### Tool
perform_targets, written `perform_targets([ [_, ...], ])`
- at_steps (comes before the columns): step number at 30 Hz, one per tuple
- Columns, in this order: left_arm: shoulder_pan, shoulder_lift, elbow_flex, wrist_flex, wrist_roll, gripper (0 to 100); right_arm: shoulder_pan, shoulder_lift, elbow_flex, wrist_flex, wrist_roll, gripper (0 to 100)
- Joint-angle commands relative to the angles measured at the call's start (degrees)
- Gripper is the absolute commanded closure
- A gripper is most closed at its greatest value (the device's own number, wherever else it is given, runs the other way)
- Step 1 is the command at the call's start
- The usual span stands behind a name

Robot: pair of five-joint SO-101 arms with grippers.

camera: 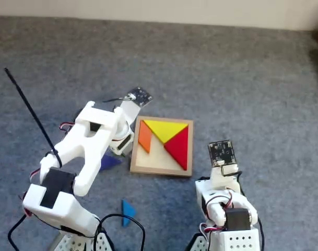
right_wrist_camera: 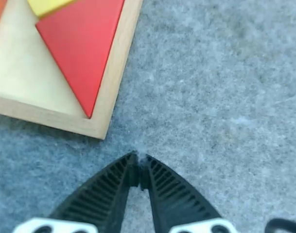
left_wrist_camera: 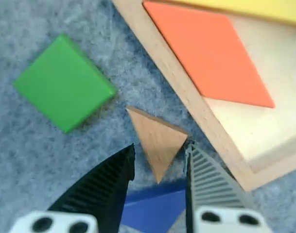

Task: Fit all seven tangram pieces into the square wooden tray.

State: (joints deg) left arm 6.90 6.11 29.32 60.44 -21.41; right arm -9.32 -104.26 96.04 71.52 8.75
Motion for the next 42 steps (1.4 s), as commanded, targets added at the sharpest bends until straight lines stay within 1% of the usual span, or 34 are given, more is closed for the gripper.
perform_targets([
  [1, 0.8, -0.3, -2.8, 2.4, -0.5, 83, 0.7, -1.8, 8.2, 0.6, -0.3, 98.1],
  [4, 2.3, -0.3, -2.8, 3.2, -0.2, 83, 0.7, -1.8, 8.2, 0.6, -0.3, 98.1],
  [6, 2.2, 0.0, -3.0, 3.0, 0.1, 83, 0.7, -1.8, 8.2, 0.6, -0.3, 98.1],
  [10, 0.8, 0.1, -3.4, 2.7, 3.7, 83, 0.7, -1.8, 8.2, 0.6, -0.3, 98.1],
  [13, 0.9, 0.2, -3.8, 1.7, 4.0, 82, 0.7, -1.8, 8.2, 0.6, -0.3, 98.1],
  [14, 1.1, 0.2, -3.8, 1.7, 4.0, 81, 0.7, -1.8, 8.2, 0.6, -0.3, 98.1],
  [17, 1.2, 0.2, -3.8, 1.6, 9.1, 75, 0.7, -1.8, 8.2, 0.6, -0.3, 98.1],
  [19, 1.1, 0.2, -3.8, 1.5, 10.5, 73, 0.7, -1.8, 8.2, 0.6, -0.3, 98.1],
  [25, 1.2, 1.1, -3.6, -1.8, 10.9, 77, 0.7, -1.8, 8.2, 0.6, -0.3, 98.1],
  [27, 1.3, 2.9, -4.6, -1.9, 12.1, 79, 0.7, -1.8, 8.2, 0.6, -0.3, 98.1],
  [30, 1.3, 5.8, -8.1, -1.5, 14.3, 79, 0.7, -1.8, 8.2, 0.6, -0.3, 98.1],
  [35, 1.1, 10.0, -13.2, 3.0, 14.4, 79, 0.7, -1.8, 8.2, 0.6, -0.3, 98.1],
  [39, 1.1, 11.4, -14.9, 4.1, 14.5, 79, 0.7, -1.8, 8.2, 0.6, -0.3, 98.1],
  [42, 1.2, 11.5, -14.8, 4.1, 14.4, 85, 0.7, -1.8, 8.2, 0.6, -0.3, 98.1],
])
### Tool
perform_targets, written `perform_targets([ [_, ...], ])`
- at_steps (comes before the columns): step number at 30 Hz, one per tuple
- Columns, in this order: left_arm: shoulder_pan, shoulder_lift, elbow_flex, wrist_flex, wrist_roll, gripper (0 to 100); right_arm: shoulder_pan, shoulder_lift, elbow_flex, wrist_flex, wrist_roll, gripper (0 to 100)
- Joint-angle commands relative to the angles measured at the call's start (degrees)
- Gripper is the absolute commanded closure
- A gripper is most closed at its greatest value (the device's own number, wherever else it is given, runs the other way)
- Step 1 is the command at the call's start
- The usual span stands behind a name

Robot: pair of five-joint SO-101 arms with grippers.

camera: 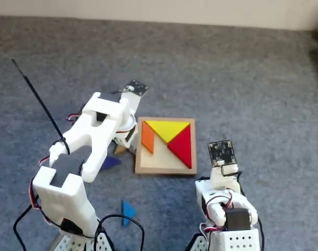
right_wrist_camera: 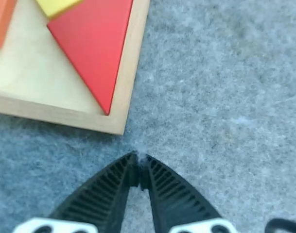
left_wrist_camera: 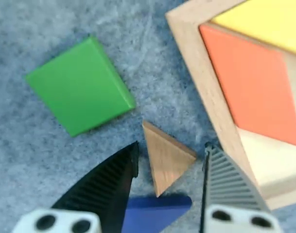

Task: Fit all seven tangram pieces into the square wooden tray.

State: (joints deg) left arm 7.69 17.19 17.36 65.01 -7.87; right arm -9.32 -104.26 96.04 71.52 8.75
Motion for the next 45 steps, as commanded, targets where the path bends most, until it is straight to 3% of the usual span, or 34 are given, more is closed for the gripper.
perform_targets([
  [1, 0.4, 0.4, -2.8, -0.4, 0.9, 87, 0.7, -1.8, 8.2, 0.6, -0.3, 98.1],
  [11, 0.5, -0.2, -3.1, 1.2, 0.6, 94, 0.7, -1.8, 8.2, 0.6, -0.3, 98.1],
  [16, 1.5, -7.6, -2.5, 4.0, 0.8, 94, 0.7, -1.9, 8.2, 0.6, -0.3, 98.1],
  [21, 7.1, -14.3, -2.5, 6.7, 1.8, 94, 0.7, -1.9, 8.2, 0.6, -0.3, 98.1],
  [28, 15.3, -14.8, -2.9, 6.4, 15.2, 94, 0.7, -1.9, 8.2, 0.6, -0.3, 98.1],
  [33, 16.5, -14.7, -2.9, 5.0, 26.7, 94, 0.7, -1.9, 8.2, 0.6, -0.3, 98.1],
  [41, 16.6, -14.7, -2.9, -0.4, 39.4, 94, 0.7, -1.9, 8.2, 0.6, -0.3, 98.1],
  [45, 16.6, -14.7, -2.7, -0.4, 42.1, 83, 0.7, -1.9, 8.2, 0.6, -0.3, 98.1],
])
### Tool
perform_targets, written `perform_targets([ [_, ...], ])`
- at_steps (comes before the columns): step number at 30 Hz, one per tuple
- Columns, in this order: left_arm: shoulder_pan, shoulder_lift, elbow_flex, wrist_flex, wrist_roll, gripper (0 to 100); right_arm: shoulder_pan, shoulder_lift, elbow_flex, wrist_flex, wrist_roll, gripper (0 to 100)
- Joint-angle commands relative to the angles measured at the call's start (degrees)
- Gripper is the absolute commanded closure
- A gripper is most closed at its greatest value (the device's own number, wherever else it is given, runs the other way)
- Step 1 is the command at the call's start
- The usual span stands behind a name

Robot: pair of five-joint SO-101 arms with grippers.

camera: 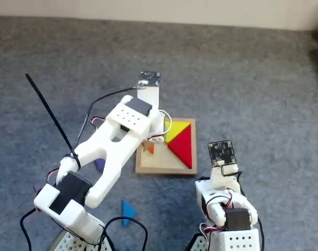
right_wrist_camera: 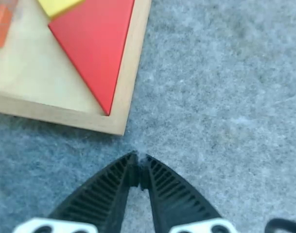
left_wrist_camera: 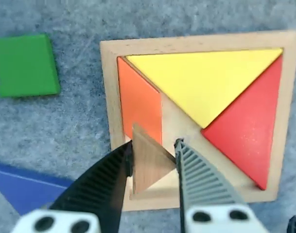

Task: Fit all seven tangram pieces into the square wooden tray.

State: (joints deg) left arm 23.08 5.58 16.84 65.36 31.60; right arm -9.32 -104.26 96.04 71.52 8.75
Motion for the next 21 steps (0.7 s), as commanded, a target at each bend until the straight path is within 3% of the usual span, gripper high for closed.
perform_targets([
  [1, 1.2, -3.1, -2.1, -0.8, 2.8, 79, 0.7, -1.9, 8.2, 0.6, -0.3, 98.1],
  [5, 1.2, -3.1, -2.0, -0.8, 7.9, 71, 0.7, -1.9, 8.2, 0.6, -0.3, 98.1],
  [15, 0.5, -3.8, -2.6, 0.7, 7.7, 71, 0.7, -1.9, 8.2, 0.6, -0.3, 98.1],
  [21, 0.0, -3.7, -2.1, 3.3, 3.8, 71, 0.7, -1.9, 8.2, 0.6, -0.3, 98.1],
])
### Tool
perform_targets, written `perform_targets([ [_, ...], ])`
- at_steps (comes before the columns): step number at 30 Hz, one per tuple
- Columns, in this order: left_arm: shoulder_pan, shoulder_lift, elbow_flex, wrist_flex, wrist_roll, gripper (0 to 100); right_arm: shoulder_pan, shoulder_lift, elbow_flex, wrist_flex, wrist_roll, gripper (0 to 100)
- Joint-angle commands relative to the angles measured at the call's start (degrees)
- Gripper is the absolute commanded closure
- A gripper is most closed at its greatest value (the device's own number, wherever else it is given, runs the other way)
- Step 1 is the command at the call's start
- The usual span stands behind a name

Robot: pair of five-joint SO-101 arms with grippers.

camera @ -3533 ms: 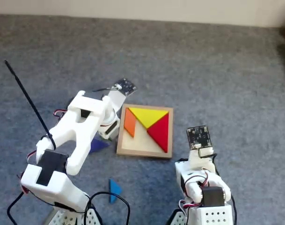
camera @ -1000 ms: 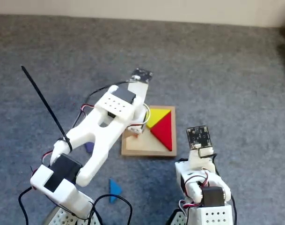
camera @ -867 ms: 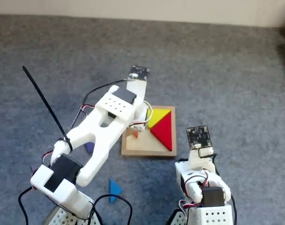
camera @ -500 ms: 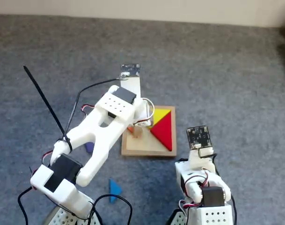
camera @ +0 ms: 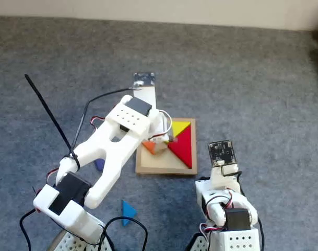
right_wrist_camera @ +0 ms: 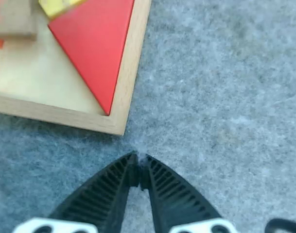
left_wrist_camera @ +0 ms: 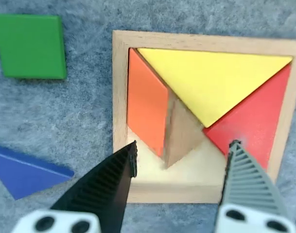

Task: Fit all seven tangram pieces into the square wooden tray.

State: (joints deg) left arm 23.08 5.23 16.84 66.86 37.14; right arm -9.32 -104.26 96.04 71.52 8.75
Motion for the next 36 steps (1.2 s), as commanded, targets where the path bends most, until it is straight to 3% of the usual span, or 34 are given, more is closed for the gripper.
perform_targets([
  [1, -0.8, -3.4, -2.1, 2.2, -1.9, 71, 0.7, -1.9, 8.2, 0.6, -0.3, 98.1],
  [8, -5.8, -2.9, -1.6, 2.6, -3.1, 71, 0.7, -1.9, 8.2, 0.6, -0.3, 98.1],
  [16, -0.9, -2.8, 2.9, 2.1, -11.4, 71, 0.7, -1.9, 8.2, 0.6, -0.3, 98.1],
  [22, -2.6, 1.6, 3.8, -2.5, -12.4, 71, 0.7, -1.9, 8.2, 0.6, -0.3, 98.1],
  [36, -11.3, 20.4, -21.3, 10.5, -12.4, 71, 0.7, -1.9, 8.2, 0.6, -0.3, 98.1],
])
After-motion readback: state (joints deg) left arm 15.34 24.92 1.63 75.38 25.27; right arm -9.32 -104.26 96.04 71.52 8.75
